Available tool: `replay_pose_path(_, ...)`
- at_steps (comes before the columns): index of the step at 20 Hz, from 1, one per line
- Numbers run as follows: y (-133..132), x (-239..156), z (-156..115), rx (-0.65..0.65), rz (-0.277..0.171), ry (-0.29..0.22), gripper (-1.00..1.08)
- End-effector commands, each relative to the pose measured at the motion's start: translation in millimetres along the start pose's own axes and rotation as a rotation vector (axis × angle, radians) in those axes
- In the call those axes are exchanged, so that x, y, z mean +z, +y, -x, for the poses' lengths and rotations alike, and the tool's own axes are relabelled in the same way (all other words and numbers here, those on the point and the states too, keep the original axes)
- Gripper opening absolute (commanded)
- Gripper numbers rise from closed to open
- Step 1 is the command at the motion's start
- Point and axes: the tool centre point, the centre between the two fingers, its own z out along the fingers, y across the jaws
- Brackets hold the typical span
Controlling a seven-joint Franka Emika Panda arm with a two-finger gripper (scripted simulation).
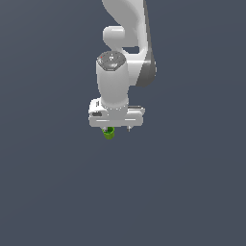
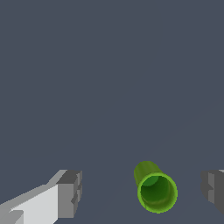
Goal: Pick up the object and move it to a goal position.
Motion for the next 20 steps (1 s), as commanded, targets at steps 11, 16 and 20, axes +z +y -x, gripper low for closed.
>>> replay_pose_path(11,16.3,23.3,16.9,-0.202,0.006,-0.004,1.00)
replay_pose_path(16,24.9,36.3,27.5,-0.321,0.008,-0.006,1.00)
replay_pose_path(20,31.3,46.4,36.5,-0.417,0.009,-0.008,1.00)
